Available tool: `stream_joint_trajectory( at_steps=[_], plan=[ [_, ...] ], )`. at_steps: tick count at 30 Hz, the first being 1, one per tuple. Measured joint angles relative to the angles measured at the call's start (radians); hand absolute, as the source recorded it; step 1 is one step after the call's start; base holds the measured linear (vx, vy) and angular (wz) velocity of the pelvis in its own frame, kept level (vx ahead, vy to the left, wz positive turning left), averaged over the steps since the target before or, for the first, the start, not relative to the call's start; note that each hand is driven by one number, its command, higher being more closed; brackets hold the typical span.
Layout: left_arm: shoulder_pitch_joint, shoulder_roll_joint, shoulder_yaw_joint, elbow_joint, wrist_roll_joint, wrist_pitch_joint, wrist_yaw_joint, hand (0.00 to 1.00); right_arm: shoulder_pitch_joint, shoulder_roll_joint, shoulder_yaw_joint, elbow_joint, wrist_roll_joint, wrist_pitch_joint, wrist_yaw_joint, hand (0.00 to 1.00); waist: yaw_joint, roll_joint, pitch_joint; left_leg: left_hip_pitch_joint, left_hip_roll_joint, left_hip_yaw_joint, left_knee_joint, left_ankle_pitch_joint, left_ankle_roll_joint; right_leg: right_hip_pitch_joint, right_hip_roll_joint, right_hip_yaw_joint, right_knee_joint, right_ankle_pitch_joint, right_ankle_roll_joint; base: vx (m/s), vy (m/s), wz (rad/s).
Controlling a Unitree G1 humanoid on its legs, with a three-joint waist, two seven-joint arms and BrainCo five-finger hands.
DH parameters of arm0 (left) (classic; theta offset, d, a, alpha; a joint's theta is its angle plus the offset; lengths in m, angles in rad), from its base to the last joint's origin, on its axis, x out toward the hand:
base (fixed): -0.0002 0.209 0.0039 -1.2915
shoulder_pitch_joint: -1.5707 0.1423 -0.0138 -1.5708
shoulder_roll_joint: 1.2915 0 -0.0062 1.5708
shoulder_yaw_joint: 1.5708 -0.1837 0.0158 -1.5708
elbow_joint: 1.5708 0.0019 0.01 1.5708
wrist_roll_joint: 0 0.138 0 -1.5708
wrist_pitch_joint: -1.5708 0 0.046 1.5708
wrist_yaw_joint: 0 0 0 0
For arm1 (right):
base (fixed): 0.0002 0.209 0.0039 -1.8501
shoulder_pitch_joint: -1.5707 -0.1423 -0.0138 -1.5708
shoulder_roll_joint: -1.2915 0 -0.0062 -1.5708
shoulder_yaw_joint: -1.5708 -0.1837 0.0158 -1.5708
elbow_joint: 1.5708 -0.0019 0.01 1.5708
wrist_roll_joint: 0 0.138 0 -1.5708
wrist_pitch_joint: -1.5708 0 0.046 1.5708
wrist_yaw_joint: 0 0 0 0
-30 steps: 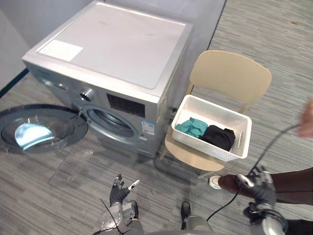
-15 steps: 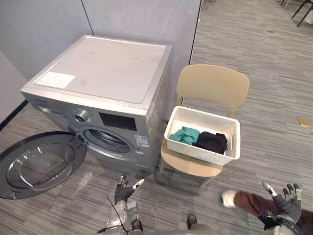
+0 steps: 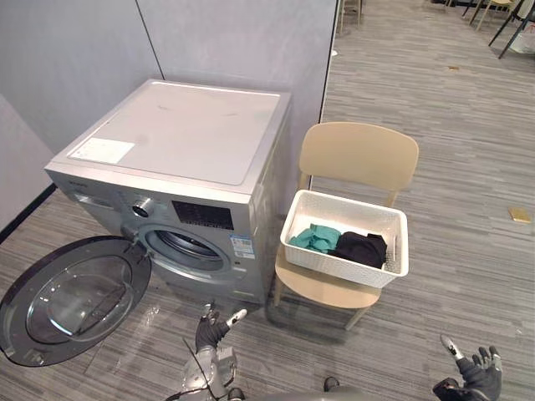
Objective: Pick up the laundry basket with both hands and put the clothes into the washing machine.
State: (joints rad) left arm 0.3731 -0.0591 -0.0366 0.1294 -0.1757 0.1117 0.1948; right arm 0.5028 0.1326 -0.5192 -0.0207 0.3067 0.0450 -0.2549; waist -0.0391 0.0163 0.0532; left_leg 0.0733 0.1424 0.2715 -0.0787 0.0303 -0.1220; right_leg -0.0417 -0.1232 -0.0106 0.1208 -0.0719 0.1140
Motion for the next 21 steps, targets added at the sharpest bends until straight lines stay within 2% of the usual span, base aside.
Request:
stream_joint_trajectory(
  at_steps=[10,14,16,17,19,21],
  plan=[
    [0.001,-0.003,0.007,0.029,0.023,0.000,-0.022,0.00,0.025,0.000,0.145,0.230,-0.030,0.020,0.075,0.00,0.001,0.010,-0.001,-0.018,0.019,0.003,0.102,-0.070,-0.002,-0.002,0.000,-0.003,0.067,-0.054,-0.004,0.03,-0.013,0.00],
    [-0.003,-0.012,0.009,0.033,0.024,0.000,-0.042,0.00,0.017,-0.009,0.201,0.292,-0.059,0.042,0.096,0.00,0.005,0.021,0.007,-0.071,0.054,0.012,0.241,-0.133,-0.002,-0.028,0.006,-0.002,0.134,-0.099,-0.011,0.04,-0.039,0.01],
    [-0.007,-0.011,0.010,0.031,0.024,0.000,-0.042,0.00,0.011,-0.014,0.237,0.292,-0.075,0.045,0.113,0.00,0.007,0.012,0.028,-0.101,0.073,0.047,0.368,-0.150,0.016,-0.028,0.000,-0.009,0.172,-0.131,-0.018,0.02,-0.059,0.16],
    [-0.008,-0.011,0.010,0.029,0.024,0.000,-0.042,0.00,0.004,-0.023,0.265,0.291,-0.087,0.045,0.127,0.00,0.019,0.011,0.044,-0.146,0.099,0.055,0.507,-0.160,0.036,-0.017,0.000,-0.012,0.200,-0.160,-0.033,-0.04,-0.045,0.09],
    [-0.001,-0.012,0.007,0.028,0.024,0.000,-0.043,0.00,0.003,-0.030,0.283,0.290,-0.096,0.045,0.130,0.00,0.030,0.008,0.050,-0.177,0.121,0.054,0.599,-0.156,0.054,-0.012,-0.002,-0.014,0.226,-0.188,-0.032,0.00,-0.020,0.07],
    [0.006,-0.013,0.009,0.027,0.024,0.000,-0.043,0.00,0.004,-0.043,0.304,0.288,-0.107,0.045,0.133,0.00,0.030,0.003,0.051,-0.215,0.132,0.057,0.666,-0.125,0.104,-0.010,-0.024,-0.018,0.244,-0.205,-0.034,0.05,-0.001,0.19]
  ],
)
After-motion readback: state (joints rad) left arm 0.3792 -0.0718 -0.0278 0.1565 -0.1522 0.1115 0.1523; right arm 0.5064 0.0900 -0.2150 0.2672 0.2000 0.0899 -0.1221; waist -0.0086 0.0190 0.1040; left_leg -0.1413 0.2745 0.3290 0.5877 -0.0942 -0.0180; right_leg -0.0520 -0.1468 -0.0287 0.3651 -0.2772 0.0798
